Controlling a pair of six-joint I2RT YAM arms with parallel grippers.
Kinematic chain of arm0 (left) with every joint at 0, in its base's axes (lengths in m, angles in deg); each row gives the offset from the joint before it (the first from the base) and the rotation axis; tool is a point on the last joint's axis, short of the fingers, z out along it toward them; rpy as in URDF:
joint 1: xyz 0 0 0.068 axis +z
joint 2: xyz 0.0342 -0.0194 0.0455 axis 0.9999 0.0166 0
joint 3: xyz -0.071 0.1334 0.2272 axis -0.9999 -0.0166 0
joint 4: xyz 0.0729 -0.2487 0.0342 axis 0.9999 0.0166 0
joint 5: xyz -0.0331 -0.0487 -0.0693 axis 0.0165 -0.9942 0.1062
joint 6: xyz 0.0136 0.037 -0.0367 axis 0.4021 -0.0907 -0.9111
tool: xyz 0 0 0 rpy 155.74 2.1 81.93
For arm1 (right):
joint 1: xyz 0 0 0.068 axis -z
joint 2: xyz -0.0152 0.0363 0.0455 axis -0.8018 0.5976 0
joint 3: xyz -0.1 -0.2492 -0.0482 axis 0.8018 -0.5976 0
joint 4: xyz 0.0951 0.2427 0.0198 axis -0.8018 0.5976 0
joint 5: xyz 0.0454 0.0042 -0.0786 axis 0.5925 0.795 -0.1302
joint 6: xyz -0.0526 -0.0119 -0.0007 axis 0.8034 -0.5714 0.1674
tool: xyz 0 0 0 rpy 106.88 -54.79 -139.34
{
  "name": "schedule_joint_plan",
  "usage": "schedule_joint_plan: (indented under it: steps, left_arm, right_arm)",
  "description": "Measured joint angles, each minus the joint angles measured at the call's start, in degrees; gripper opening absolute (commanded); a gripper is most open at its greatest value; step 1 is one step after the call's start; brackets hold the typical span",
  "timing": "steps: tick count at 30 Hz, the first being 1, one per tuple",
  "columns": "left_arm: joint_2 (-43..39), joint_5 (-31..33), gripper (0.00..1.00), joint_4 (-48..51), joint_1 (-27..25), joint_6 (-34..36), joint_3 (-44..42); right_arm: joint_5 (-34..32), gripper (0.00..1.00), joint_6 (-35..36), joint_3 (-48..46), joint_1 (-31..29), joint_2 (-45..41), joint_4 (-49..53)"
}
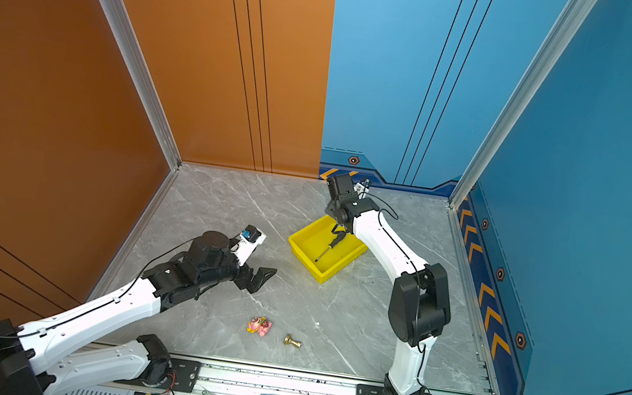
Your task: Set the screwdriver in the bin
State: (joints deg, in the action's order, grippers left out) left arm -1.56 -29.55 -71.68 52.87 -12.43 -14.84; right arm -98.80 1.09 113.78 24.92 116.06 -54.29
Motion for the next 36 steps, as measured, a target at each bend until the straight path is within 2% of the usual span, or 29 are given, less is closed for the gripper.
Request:
schedule_joint_plan:
  steps: [15,24,28,33,36]
  left_arm:
    - [-1.16,2.82,0.98,1.31,0.15,-1.55,-0.28]
    - [-0.68,3.82,0.98,3.1,0.15,-1.77,-0.24]
    - [-0.76,5.29,0.98,4.52,0.15,-1.81,-0.24]
    - [-2.49,8.41,0.98,5.84,0.24,-1.95,-0.24]
    - [-3.82,11.08,0.98,6.93,0.68,-1.92,-0.24]
  right_arm:
    - [-2.84,0.85,10.54,-15.37,-3.56,-13.97,0.22]
    - [-2.69,0.89,18.18,-17.73,-3.43,-15.34,-1.14]
    - [-2.47,0.94,22.49,-18.67,-3.32,-16.5,-2.78]
    - [-2.36,1.0,28.11,-20.79,-2.62,-21.59,-3.58]
    - [-2.43,1.0,30.97,-23.26,-1.9,-26.27,-4.72]
